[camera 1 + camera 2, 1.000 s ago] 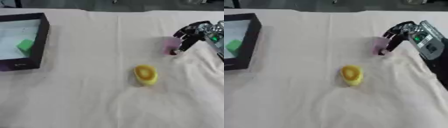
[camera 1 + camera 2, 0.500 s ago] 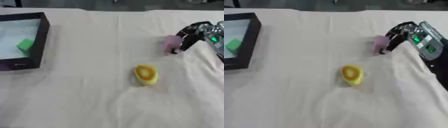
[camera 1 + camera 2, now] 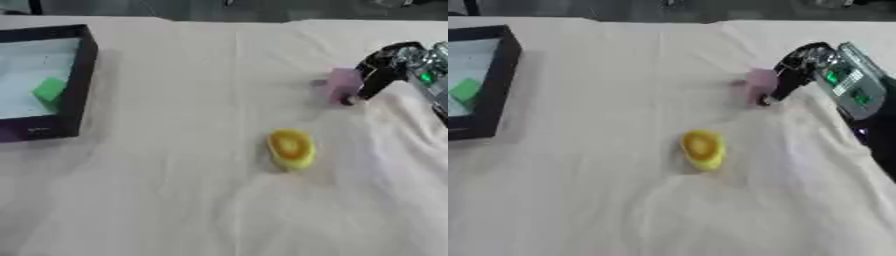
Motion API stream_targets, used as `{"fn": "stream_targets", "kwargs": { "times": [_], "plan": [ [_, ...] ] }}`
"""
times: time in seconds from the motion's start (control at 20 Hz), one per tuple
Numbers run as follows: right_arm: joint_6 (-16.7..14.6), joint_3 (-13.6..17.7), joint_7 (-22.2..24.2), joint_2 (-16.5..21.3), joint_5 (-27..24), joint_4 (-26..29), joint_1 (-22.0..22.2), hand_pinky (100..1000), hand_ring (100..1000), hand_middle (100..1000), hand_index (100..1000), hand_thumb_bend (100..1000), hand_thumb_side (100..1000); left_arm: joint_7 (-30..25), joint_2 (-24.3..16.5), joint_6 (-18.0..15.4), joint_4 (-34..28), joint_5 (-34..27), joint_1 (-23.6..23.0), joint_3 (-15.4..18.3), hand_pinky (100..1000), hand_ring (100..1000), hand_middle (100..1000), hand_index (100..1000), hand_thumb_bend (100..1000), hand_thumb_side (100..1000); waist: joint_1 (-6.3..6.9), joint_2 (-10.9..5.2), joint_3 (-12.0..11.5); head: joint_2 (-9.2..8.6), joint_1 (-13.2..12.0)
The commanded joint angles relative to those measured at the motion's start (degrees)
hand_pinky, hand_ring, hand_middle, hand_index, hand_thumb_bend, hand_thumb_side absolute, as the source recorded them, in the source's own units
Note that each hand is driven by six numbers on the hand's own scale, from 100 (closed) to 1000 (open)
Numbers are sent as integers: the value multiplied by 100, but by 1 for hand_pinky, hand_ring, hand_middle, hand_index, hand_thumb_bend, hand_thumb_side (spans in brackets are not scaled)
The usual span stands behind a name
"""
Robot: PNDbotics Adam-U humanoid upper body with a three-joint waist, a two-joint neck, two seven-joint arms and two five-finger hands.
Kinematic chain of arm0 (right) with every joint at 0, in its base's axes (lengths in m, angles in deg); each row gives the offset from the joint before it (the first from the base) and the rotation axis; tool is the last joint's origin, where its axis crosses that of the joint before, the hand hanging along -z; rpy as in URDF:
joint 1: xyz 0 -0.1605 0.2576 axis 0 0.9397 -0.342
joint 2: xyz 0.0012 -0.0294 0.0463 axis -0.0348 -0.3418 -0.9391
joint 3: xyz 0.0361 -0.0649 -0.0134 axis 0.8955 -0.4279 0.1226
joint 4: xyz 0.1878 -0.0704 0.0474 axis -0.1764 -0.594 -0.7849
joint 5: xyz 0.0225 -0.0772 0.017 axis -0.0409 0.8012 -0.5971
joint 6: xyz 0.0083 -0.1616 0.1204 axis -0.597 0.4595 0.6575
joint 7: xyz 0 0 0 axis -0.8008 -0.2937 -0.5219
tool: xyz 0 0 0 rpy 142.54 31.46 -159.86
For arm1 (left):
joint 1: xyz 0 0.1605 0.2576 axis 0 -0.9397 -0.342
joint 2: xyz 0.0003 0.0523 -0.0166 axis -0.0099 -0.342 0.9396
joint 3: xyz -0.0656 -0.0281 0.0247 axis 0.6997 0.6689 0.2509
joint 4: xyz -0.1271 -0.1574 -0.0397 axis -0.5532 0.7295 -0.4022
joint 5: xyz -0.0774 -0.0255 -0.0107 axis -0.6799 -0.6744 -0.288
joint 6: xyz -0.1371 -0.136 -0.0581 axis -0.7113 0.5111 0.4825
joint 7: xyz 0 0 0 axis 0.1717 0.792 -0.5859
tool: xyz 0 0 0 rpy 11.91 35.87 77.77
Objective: Pick up the objects with one hand, pass them to the other hand, and then place them into the box on the other side of the table.
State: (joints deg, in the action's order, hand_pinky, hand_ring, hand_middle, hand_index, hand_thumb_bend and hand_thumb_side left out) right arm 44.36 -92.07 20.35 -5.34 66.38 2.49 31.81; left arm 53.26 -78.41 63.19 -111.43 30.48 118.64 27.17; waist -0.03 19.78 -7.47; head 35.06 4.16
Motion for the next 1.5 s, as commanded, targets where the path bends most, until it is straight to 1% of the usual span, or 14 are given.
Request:
{"fn": "stream_targets", "kwargs": {
  "times": [0.05,0.45,0.9,1.2,1.5],
  "plan": [
    [530,-6,532,164,-97,110,-68,966,965,791,787,454,100,598,-108,576,-73,15,27,105,1000,775,657,706,100,601,8,-10,-1,-49,-10],
    [449,-31,811,180,-19,150,-76,977,976,821,847,451,100,634,-102,607,-73,9,-4,110,1000,775,657,707,100,603,-8,4,-8,-62,-13],
    [413,-16,1034,186,121,193,-97,980,980,830,855,452,100,652,-104,624,-73,2,-32,113,1000,774,653,704,100,604,-16,11,6,-66,-24],
    [438,-20,1022,173,160,222,-111,974,973,817,839,453,100,648,-103,630,-73,0,-36,114,1000,774,652,702,100,606,-21,10,8,-80,-23],
    [510,-17,810,143,111,226,-127,960,955,780,802,421,100,632,-104,633,-73,2,-40,115,1000,774,652,701,100,609,-32,12,-3,-96,-29]
  ]
}}
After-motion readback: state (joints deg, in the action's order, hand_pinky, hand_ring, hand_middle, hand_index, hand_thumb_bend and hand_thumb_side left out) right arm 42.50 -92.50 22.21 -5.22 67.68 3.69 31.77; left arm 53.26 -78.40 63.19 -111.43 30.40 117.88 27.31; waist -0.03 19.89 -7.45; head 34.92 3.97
